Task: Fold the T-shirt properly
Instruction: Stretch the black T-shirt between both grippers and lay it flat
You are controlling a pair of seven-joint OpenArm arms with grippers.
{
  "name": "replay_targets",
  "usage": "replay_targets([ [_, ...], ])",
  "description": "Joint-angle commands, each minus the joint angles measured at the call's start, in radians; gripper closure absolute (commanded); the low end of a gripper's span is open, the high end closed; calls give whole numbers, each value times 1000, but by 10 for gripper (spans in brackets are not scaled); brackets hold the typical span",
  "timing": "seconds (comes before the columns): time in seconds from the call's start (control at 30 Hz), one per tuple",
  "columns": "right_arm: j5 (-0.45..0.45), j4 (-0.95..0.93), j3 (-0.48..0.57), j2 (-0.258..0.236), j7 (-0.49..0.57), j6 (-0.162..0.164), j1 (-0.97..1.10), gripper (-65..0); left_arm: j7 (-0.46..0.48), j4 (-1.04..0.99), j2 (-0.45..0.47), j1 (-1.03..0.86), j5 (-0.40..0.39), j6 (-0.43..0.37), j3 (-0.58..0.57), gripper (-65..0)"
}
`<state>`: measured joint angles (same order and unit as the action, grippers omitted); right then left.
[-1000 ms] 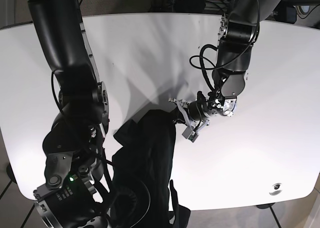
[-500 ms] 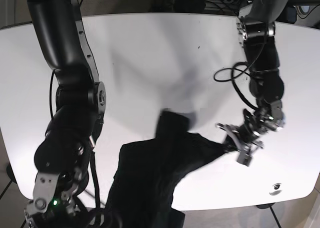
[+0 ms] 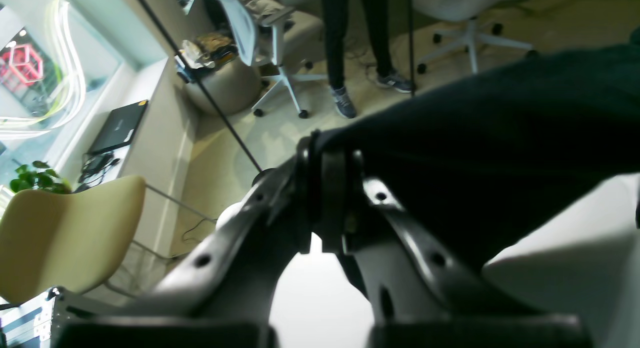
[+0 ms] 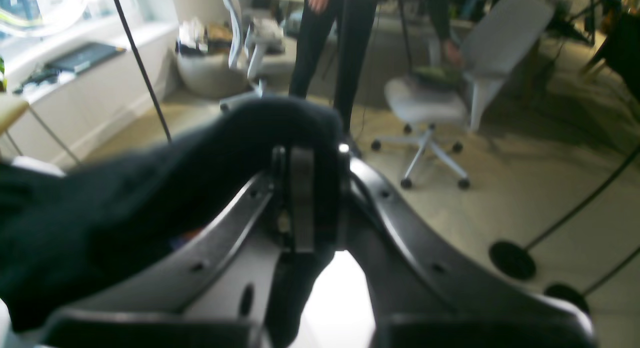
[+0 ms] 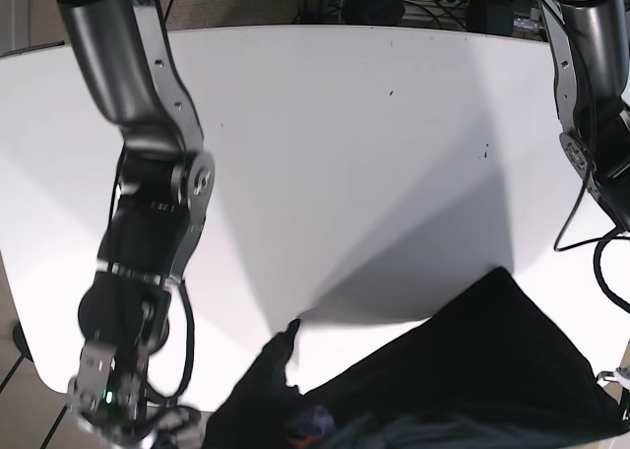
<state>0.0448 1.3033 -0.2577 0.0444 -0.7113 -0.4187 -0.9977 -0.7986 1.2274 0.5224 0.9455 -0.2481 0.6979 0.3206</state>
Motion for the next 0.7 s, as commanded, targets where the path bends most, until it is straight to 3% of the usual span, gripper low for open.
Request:
replay_targets([
  [0.03, -32, 92, 5, -1, 5, 4, 30, -21, 15, 51, 17, -10, -18, 0, 21, 0],
  [0.1, -115, 170, 4, -10, -46, 5, 147, -21, -8, 110, 12, -108, -18, 0, 94, 0],
  [0.2, -167, 278, -1, -10, -75, 11, 339, -21, -25, 202, 8, -268, -27, 0, 114, 0],
  [0.3, -207, 405, -18, -10, -98, 5, 567, -21, -25, 317, -11, -494, -112, 0, 186, 0],
  [0.47, -329, 459, -55, -22, -98, 5, 847, -21, -75, 464, -77, -785, -198, 0, 289, 0],
  [0.6, -402, 470, -64, -31, -97, 5, 989, -21, -84, 576, -137, -968, -199, 0, 329, 0],
  [0.7, -408, 487, -81, -47, -98, 4, 1074, -21, -84, 618, -166, -1092, -201, 0, 361, 0],
])
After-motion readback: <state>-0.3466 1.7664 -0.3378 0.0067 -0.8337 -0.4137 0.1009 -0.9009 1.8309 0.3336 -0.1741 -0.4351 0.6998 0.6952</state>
